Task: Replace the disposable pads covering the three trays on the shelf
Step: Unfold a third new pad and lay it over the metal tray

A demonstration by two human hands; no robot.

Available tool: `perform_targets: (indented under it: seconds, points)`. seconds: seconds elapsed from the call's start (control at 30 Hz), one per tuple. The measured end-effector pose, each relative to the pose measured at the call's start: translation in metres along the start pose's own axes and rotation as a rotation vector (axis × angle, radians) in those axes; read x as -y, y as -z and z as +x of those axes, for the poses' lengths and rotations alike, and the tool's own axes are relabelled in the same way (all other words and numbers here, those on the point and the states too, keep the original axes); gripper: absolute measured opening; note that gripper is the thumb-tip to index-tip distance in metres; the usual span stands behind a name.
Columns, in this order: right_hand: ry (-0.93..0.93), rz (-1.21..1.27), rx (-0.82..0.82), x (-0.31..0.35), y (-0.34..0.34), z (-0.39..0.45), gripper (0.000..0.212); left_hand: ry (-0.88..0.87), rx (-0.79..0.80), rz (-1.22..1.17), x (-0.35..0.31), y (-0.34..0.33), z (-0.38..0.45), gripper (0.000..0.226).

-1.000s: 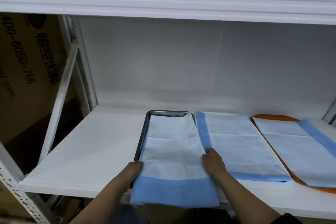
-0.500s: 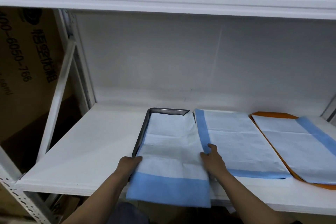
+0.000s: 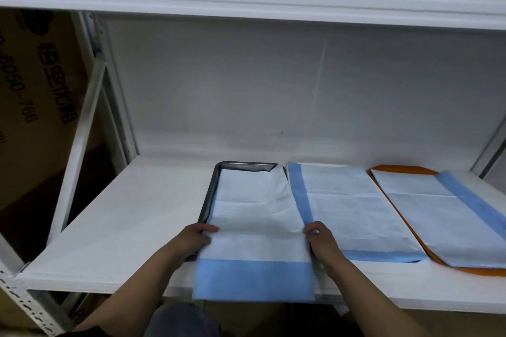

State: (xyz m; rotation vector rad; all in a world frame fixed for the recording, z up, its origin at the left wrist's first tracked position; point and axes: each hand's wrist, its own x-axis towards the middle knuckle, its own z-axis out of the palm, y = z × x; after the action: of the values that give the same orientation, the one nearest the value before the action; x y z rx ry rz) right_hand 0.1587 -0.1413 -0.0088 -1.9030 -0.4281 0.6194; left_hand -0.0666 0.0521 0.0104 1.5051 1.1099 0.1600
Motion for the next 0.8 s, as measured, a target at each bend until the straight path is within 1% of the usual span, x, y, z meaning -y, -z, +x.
perform_targets:
  seconds: [0.03, 0.07, 0.1, 0.13, 0.17, 0.23, 0.33, 0.47, 0.53, 0.6, 0.67, 0.73, 0.8]
  points:
    - [-0.006, 0.041, 0.032, 0.003, 0.002, -0.003, 0.034, -0.006, 0.018, -0.007, -0.003, 0.002, 0.0, 0.028]
    - [-0.029, 0.087, 0.085, 0.007, 0.004, -0.005, 0.032, -0.019, 0.036, -0.016, -0.004, 0.003, 0.002, 0.024]
    - [-0.048, 0.122, 0.153, 0.011, 0.006, -0.01, 0.025, -0.034, 0.051, -0.031, -0.005, 0.004, 0.003, 0.021]
    - [-0.057, 0.126, 0.221, 0.015, 0.009, -0.014, 0.018, -0.043, 0.062, -0.043, -0.005, 0.004, 0.006, 0.02]
    - [-0.052, 0.093, 0.279, 0.017, 0.011, -0.016, 0.015, -0.043, 0.066, -0.058, -0.005, 0.004, 0.008, 0.021]
    - [-0.025, 0.036, 0.341, 0.014, 0.011, -0.012, 0.021, -0.041, 0.066, -0.085, -0.006, 0.003, 0.009, 0.023]
    - [-0.027, 0.083, 0.32, 0.011, 0.009, -0.008, 0.028, -0.053, 0.047, -0.145, -0.007, 0.002, 0.012, 0.028]
    - [-0.04, 0.271, 0.325, 0.013, 0.01, -0.005, 0.033, -0.086, 0.042, -0.218, -0.008, 0.004, 0.017, 0.031]
    - [-0.051, 0.337, 0.316, 0.015, 0.01, -0.003, 0.034, -0.106, 0.026, -0.225, -0.011, 0.004, 0.019, 0.033]
    - [-0.032, 0.342, 0.294, 0.016, 0.01, 0.001, 0.037, -0.149, -0.001, -0.207, -0.015, 0.006, 0.021, 0.037]
    - [0.037, 0.224, 0.265, 0.017, 0.011, 0.005, 0.041, -0.189, -0.02, -0.158, -0.022, 0.008, 0.022, 0.041]
    - [0.122, 0.012, 0.227, 0.019, 0.01, 0.01, 0.041, -0.22, -0.052, -0.065, -0.027, 0.011, 0.025, 0.041]
    - [0.204, -0.218, 0.18, 0.022, 0.008, 0.017, 0.038, -0.253, -0.085, 0.045, -0.033, 0.013, 0.027, 0.037]
